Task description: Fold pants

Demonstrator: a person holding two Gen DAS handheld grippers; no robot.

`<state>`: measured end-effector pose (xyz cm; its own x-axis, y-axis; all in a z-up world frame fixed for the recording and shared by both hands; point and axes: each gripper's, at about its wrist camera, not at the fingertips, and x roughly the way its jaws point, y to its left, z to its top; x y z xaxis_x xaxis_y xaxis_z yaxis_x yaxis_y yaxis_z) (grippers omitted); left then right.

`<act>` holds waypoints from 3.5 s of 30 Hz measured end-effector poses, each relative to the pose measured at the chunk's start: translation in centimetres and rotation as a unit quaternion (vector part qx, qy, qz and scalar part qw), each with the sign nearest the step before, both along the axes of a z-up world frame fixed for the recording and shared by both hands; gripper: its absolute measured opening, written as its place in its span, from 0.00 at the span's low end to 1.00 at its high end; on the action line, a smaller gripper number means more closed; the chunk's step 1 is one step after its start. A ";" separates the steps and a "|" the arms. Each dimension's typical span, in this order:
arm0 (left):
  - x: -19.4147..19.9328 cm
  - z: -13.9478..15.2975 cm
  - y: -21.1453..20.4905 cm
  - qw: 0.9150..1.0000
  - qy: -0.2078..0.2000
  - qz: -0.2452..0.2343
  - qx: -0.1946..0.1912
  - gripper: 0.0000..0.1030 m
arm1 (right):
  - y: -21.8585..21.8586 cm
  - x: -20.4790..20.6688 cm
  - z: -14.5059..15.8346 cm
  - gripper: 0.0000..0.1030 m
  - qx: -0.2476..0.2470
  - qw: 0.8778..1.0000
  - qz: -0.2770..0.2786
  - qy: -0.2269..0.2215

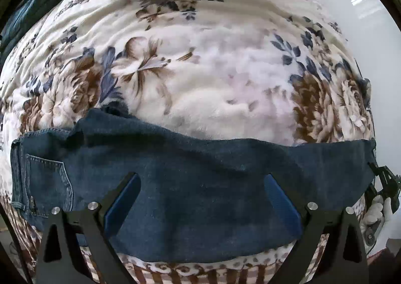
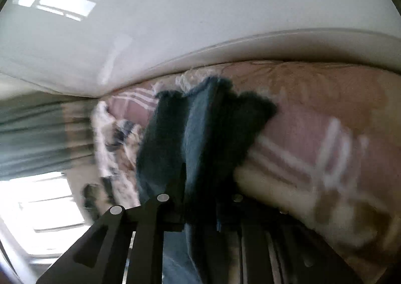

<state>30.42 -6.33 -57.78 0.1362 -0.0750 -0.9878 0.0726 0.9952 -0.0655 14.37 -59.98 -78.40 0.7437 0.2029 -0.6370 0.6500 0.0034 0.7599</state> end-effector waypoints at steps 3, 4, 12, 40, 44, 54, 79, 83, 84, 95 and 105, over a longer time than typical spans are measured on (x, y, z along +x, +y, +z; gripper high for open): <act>0.2 0.0 -0.2 1.000 -0.001 0.010 -0.005 0.98 | -0.3 0.9 0.0 0.42 0.004 0.999 0.021 -0.025; 0.3 0.0 -0.4 1.000 0.001 0.011 -0.010 0.98 | -0.3 1.1 0.3 0.54 0.004 0.999 0.025 -0.034; 0.0 0.1 -1.2 1.000 0.005 0.016 -0.026 0.98 | 0.3 4.6 1.2 0.55 -0.029 0.997 0.074 -0.010; -4.2 5.6 23.1 0.984 -0.075 0.152 -0.059 0.98 | 50.7 16.2 18.4 0.10 -0.439 0.752 0.490 0.041; -5.3 5.1 27.6 0.981 -0.067 0.179 -0.038 0.98 | 59.8 14.1 12.8 0.10 -0.469 0.683 0.556 0.061; -5.8 3.1 31.1 0.976 -0.041 0.205 -0.063 0.98 | 61.8 11.8 11.3 0.57 -0.413 0.630 0.656 0.058; -4.5 -5.0 18.1 0.985 0.111 0.070 -0.115 0.21 | 35.3 1.4 10.6 0.10 -0.077 0.948 0.274 0.144; -4.6 -5.2 20.4 0.965 0.115 0.129 -0.199 0.65 | 35.2 2.1 11.2 0.12 -0.083 0.941 0.297 0.139; -4.5 -5.6 21.0 0.954 0.118 0.154 -0.228 0.72 | 35.2 2.3 11.1 0.14 -0.081 0.939 0.305 0.136; -2.4 -8.1 16.8 0.972 0.109 0.123 -0.167 0.54 | 35.5 2.1 8.3 0.16 -0.034 0.941 0.304 0.142; -4.4 -5.5 17.6 0.981 0.106 0.083 -0.138 0.14 | 35.7 2.4 10.4 0.13 -0.087 0.932 0.320 0.145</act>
